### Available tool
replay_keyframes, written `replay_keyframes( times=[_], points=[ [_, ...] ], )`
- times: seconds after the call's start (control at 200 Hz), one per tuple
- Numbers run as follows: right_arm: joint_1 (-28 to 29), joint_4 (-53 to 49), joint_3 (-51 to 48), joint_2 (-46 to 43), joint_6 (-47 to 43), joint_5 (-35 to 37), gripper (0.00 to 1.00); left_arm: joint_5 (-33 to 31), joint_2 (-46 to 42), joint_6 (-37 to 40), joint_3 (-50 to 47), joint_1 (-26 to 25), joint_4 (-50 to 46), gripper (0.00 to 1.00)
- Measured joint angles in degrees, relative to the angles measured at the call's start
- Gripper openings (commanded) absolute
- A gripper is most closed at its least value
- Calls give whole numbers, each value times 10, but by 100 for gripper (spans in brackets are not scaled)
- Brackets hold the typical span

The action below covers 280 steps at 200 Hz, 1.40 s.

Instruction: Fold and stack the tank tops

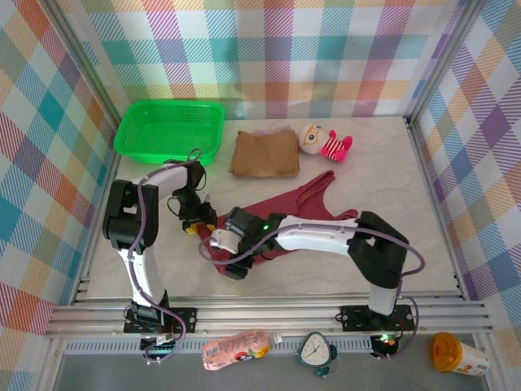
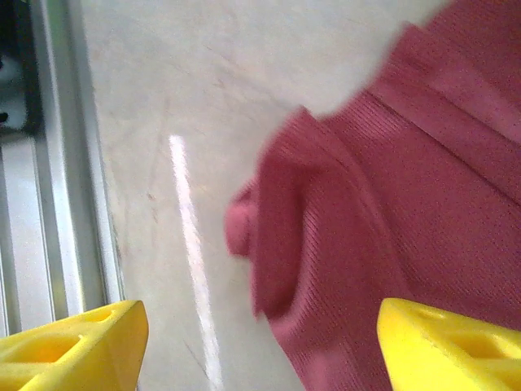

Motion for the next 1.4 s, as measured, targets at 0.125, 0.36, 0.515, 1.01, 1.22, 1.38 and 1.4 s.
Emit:
replay_keyframes(
  times=[0.125,0.36,0.515,1.01,1.22,1.38,1.4],
  points=[
    [31,7,32,44,-4,10,75,-10,2,9,2,0,-3,55],
    [44,-5,81,106,-30,76,73,-21,5,12,5,0,-4,54],
    [44,-26,108,134,-37,110,64,-23,8,12,5,0,-3,49],
    [40,-35,111,103,-4,87,13,-30,-7,7,8,-5,-40,4],
    [3,7,20,-28,82,13,13,-22,-58,-14,74,-50,-92,5],
    [-49,50,-67,-99,158,-31,13,-7,-54,-31,136,-90,-108,7],
    [-57,54,-79,-105,167,-34,13,-5,-51,-34,148,-96,-112,7]
  ],
)
